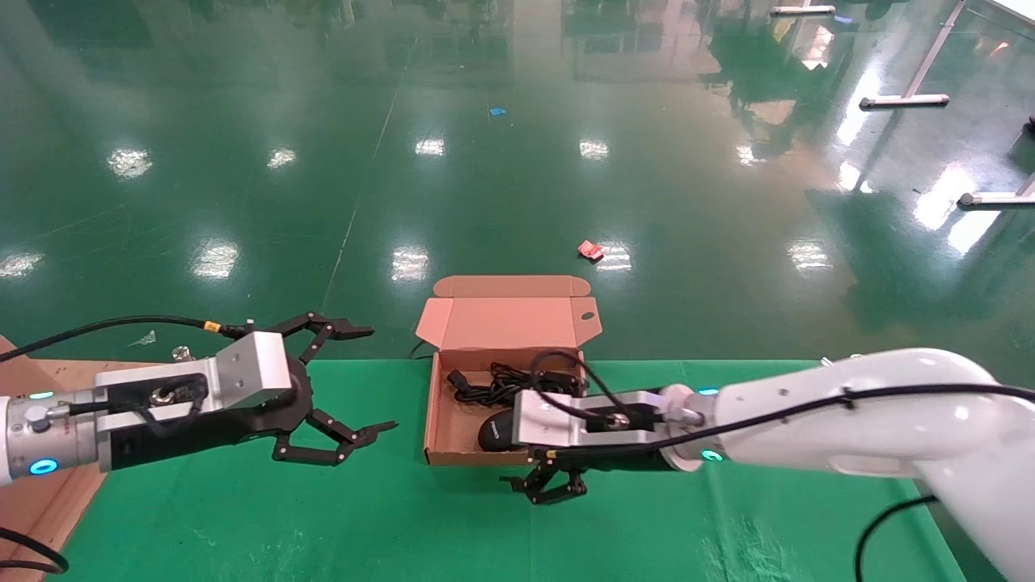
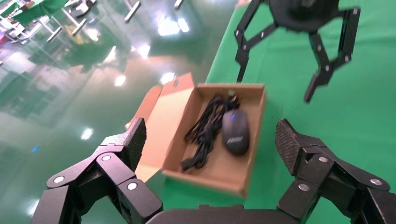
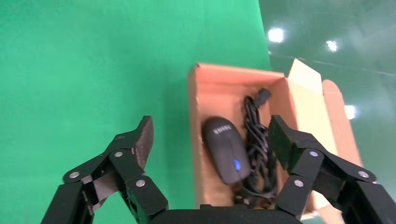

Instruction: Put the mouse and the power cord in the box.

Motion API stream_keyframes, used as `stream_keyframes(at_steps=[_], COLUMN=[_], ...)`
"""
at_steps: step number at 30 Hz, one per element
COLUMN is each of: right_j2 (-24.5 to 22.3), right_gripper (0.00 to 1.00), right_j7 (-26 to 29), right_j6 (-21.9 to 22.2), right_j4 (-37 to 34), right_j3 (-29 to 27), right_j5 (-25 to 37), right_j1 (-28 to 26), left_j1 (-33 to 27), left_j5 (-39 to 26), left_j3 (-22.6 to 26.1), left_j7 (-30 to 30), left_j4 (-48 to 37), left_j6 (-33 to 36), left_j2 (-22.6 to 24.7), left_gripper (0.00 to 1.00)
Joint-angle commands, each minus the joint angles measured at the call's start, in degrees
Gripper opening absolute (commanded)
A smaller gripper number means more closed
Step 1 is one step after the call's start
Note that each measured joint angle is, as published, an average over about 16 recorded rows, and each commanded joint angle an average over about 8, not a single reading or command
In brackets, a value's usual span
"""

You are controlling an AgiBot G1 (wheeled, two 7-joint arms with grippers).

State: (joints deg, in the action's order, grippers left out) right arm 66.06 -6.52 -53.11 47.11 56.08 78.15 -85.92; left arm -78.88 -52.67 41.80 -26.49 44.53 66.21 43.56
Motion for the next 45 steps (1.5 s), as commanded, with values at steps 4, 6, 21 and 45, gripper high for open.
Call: stream_keyframes(at_steps=[4, 6, 21, 45], right_j2=[-3.64, -5.08, -16.0, -31.68], right_gripper=[1.0, 1.0, 1.0, 1.0], right_j7=[2.03, 2.83, 8.9, 17.35], right_j6=[-3.82, -5.33, -16.79, -33.31], right_j4=[3.1, 4.33, 13.64, 27.0], right_j3=[-4.7, -6.56, -20.64, -41.03], right_j5=[-4.25, -5.94, -18.71, -37.16], right_j1=[2.85, 3.99, 12.55, 24.83], left_j1=[2.01, 2.81, 8.84, 17.78], left_j5=[1.25, 1.75, 5.52, 11.11], left_j3=[-2.99, -4.18, -13.16, -26.47], left_j7=[4.32, 6.04, 19.0, 37.9], left_j4=[3.37, 4.71, 14.82, 29.79], left_j6=[2.26, 3.16, 9.94, 20.02], left_j2=[-0.99, -1.38, -4.36, -8.77], left_gripper=[1.0, 1.0, 1.0, 1.0])
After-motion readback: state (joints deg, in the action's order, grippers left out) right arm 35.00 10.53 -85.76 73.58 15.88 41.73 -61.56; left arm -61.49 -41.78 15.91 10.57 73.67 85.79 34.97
